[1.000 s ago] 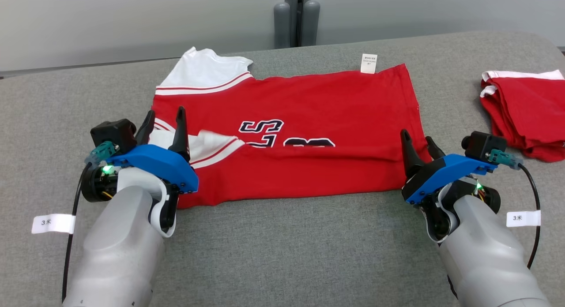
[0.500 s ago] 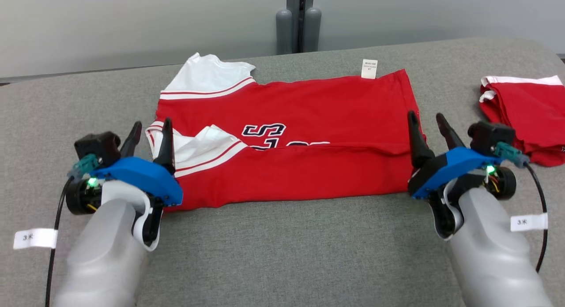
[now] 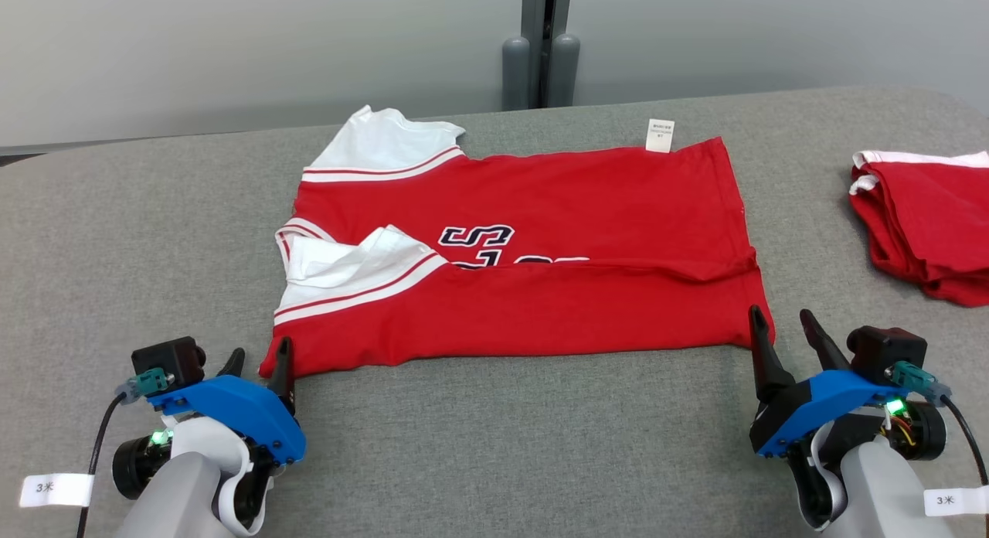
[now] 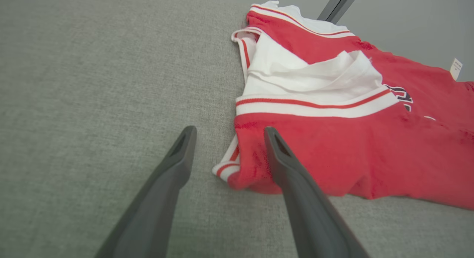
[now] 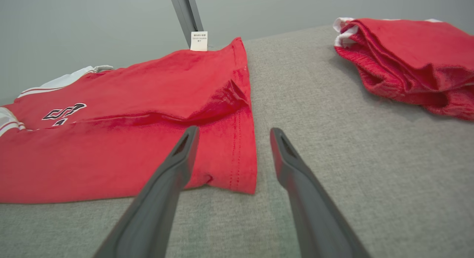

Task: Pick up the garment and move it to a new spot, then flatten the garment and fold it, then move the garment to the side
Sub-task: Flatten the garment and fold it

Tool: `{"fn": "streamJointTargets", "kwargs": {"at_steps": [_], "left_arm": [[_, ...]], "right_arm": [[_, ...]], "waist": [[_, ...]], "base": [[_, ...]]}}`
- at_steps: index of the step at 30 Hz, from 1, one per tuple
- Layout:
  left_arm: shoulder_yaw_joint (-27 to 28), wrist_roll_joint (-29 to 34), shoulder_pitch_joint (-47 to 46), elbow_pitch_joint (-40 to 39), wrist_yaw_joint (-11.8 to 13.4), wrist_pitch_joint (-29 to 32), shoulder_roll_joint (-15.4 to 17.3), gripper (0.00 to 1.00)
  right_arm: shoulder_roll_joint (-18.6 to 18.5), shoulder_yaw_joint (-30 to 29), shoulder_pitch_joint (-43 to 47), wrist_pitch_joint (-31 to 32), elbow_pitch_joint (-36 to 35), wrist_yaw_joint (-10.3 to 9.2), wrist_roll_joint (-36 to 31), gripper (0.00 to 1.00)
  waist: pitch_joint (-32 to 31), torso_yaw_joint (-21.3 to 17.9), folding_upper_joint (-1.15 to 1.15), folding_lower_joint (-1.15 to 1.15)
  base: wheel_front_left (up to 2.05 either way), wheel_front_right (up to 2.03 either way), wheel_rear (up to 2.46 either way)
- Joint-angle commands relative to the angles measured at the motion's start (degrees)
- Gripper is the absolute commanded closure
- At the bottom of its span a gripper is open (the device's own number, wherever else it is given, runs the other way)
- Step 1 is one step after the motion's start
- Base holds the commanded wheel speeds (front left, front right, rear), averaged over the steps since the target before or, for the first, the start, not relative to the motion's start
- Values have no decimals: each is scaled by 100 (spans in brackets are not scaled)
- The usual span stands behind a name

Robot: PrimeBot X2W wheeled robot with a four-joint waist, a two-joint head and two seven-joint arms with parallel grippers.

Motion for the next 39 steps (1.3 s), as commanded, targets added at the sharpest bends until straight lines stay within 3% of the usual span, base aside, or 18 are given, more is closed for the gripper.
{"fn": "streamJointTargets", "kwargs": {"at_steps": [1,6,7,8,10,11,19,20,21,23,24,25,32,39], "left_arm": [[27,-60,70,-122,71,165,20,0],[-39,-216,292,-404,133,759,49,0],[-30,-261,340,-475,149,846,45,19],[-23,-285,375,-549,184,905,48,54],[-8,-320,444,-732,246,962,74,92],[17,-345,466,-822,278,958,76,100],[148,-424,692,-1726,418,723,107,100],[141,-423,721,-1819,417,718,102,100],[144,-443,747,-1902,416,709,97,100],[144,-461,795,-2059,436,711,93,100],[133,-449,821,-2122,441,701,101,100],[138,-443,844,-2180,457,672,102,100],[212,-429,988,-2667,484,554,205,100],[273,-365,1567,-4030,634,518,509,100]], "right_arm": [[-12,16,155,106,-209,1,54,0],[-12,-8,339,435,-693,1,83,0],[-12,-24,367,503,-748,1,78,0],[-11,-39,382,565,-784,1,74,0],[-12,-63,381,706,-812,1,117,0],[-11,-69,367,762,-800,1,140,0],[-12,-28,-139,1054,-4,1,645,0],[-12,-6,-202,1067,126,1,668,18],[-12,6,-272,1096,258,1,703,49],[-11,6,-391,1132,544,2,804,75],[-5,-2,-446,1106,668,1,851,96],[-3,-19,-512,1078,771,1,939,100],[-14,-73,-841,788,972,1,1304,100],[-15,-139,-430,1023,131,1,1580,100]], "waist": [[42,-40,0,1],[168,-152,0,1],[187,-165,0,1],[200,-174,0,1],[227,-183,0,1],[237,-181,0,1],[285,-16,0,1],[285,2,0,1],[284,19,0,1],[278,50,0,1],[273,63,0,1],[268,76,0,1],[195,72,0,1],[11,25,0,1]], "base": [[0,0,0],[0,0,0],[0,0,0],[0,0,0],[0,0,0],[0,0,0],[0,0,0],[0,0,0],[0,0,0],[0,0,0],[0,0,0],[0,0,0],[0,0,0],[0,0,0]]}}
